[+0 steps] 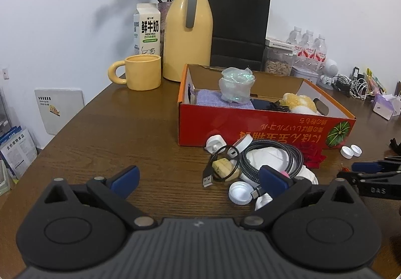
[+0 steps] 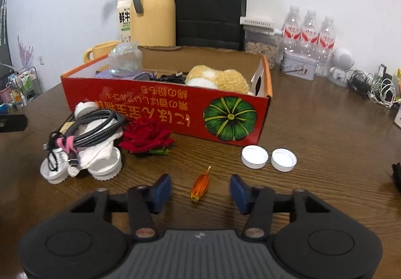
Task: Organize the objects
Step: 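Grasp the small orange toy with the right tool while the left tool grasps the black USB cable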
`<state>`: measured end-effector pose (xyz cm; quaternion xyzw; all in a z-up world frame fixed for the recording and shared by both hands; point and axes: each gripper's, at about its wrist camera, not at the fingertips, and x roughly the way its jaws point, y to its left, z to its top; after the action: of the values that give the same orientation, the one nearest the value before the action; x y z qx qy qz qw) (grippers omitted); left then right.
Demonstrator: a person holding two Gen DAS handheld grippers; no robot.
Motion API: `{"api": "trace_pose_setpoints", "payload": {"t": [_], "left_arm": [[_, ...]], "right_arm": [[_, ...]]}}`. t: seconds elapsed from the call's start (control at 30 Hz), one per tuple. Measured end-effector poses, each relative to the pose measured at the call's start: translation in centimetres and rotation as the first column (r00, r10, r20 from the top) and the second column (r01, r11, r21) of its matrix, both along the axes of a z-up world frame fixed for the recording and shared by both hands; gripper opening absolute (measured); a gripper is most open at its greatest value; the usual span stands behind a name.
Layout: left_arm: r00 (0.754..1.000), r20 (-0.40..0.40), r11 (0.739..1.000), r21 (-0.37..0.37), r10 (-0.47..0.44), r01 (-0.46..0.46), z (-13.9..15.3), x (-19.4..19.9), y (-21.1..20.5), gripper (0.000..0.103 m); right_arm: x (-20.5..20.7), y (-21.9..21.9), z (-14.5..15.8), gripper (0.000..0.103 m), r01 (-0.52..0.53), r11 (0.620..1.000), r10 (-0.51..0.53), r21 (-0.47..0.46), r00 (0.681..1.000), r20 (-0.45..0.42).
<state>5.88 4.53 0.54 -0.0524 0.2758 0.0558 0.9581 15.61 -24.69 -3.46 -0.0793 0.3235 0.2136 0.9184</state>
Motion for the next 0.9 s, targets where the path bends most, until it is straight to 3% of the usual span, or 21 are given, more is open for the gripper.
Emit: {"api": "trace_pose_setpoints", "payload": {"t": [0.27, 0.6, 0.9], "left_arm": [[1.000, -0.010, 1.000, -0.012, 0.007, -0.007, -0.5, 0.0, 0.4, 0.103], [0.999, -0.031, 1.000, -0.013, 0.017, -0.017, -1.3, 0.7, 0.8, 0.103], [0.995, -0.071, 0.997, -0.010, 0.069, -0.070, -2.0, 4.0, 2.1, 0.103]], "right_arm": [[0.4, 0.3, -0.4, 0.012, 0.001, 1.000, -0.001, 0.011, 1.000, 0.006], [-0.4, 0.6, -0.4, 0.011, -0.014, 1.000, 0.013, 0.007, 0.998, 0.062], [-1.8, -0.1, 0.5, 0.011, 0.016, 0.999, -0.022, 0.037, 0.984, 0.178]]}}
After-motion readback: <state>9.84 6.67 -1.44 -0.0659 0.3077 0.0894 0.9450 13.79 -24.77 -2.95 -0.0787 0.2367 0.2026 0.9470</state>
